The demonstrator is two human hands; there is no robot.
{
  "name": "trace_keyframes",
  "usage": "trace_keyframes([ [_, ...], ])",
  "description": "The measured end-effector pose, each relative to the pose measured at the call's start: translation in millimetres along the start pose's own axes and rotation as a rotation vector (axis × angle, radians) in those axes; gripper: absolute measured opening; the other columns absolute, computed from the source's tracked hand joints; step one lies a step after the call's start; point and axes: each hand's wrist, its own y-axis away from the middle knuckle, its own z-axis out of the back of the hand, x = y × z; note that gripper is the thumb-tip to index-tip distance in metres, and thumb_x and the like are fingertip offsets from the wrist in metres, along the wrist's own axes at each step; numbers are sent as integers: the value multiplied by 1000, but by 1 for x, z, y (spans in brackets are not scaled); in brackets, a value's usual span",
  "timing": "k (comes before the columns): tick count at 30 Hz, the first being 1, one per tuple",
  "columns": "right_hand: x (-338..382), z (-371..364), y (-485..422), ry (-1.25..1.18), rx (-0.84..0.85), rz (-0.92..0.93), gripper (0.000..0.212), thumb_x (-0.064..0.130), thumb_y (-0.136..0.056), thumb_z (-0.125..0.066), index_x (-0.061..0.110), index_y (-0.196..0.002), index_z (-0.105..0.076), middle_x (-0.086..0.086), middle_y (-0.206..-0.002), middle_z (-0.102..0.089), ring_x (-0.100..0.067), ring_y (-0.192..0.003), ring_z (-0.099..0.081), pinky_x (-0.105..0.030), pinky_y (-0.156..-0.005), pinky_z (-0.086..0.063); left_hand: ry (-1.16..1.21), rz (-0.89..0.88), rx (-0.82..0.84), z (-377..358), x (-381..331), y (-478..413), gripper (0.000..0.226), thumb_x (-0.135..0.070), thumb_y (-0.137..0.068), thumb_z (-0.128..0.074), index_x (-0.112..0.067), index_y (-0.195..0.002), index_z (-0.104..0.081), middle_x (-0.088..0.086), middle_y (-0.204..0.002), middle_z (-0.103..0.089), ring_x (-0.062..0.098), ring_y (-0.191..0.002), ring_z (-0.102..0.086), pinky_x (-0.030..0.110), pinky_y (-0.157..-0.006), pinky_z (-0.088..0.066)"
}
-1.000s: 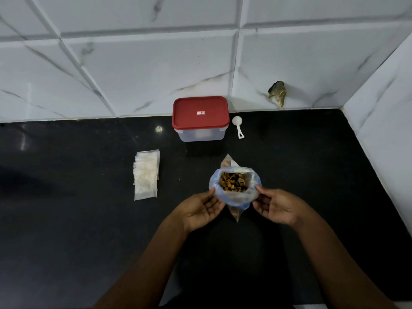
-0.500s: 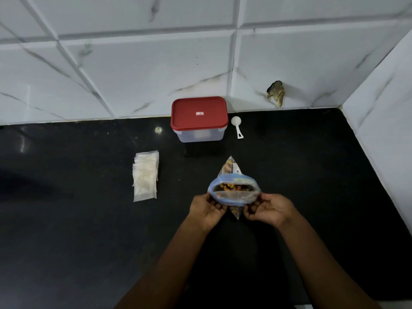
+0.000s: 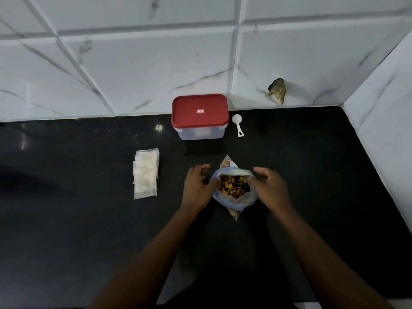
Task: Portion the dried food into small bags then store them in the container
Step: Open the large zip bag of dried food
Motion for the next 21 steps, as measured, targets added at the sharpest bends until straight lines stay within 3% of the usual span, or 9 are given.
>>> trace_keyframes([
  [3,8,-2,-10,162,38,161,40,22,-95,-68,20,-134,-60,3,-126,-60,-6,-106,-57,-18,-80,-47,-249,-170,92,5,-11,-13,42,-28,-92,-75,-23,-131,-62,-6,-126,-57,7,-109,-61,28,-94,-56],
  [6,12,-4,-20,267,50,215,26,22,-96,-67,19,-122,-68,2,-118,-64,-4,-97,-59,-13,-74,-43,-362,-218,137,5,-14,-24,23,-26,-99,-66,-22,-121,-68,-2,-122,-63,8,-103,-64,29,-92,-57],
  [10,17,-1,-31,281,74,194,16,23,-99,-63,19,-112,-71,5,-107,-68,1,-86,-58,-11,-65,-41,-282,-175,141,2,-21,-32,17,-23,-103,-61,-16,-115,-70,-2,-112,-68,7,-99,-65,18,-84,-53],
  [13,21,0,-39,214,138,103,21,26,-103,-55,19,-119,-68,4,-108,-66,-6,-95,-62,-22,-75,-52,-133,-41,209,-2,-25,-36,18,-21,-105,-55,-16,-111,-71,-1,-105,-70,3,-89,-64,12,-70,-47],
  [16,20,-4,-45,21,185,-70,29,32,-106,-48,19,-124,-66,-3,-114,-67,-17,-105,-63,-40,-95,-54,95,172,318,-3,-31,-39,21,-22,-107,-50,-16,-112,-70,5,-110,-71,14,-99,-68,26,-82,-56],
  [19,22,-8,-50,-132,206,-236,30,34,-106,-48,19,-124,-66,-4,-112,-66,-20,-107,-61,-41,-98,-50,374,357,372,-6,-36,-40,24,-22,-109,-46,-16,-112,-69,10,-116,-71,24,-114,-66,43,-105,-52],
  [21,19,-10,-52,-182,200,-266,27,33,-105,-51,19,-120,-68,-3,-107,-67,-19,-104,-62,-38,-95,-51,461,430,349,-9,-37,-40,25,-22,-109,-46,-16,-105,-70,10,-109,-71,24,-112,-66,43,-108,-50],
])
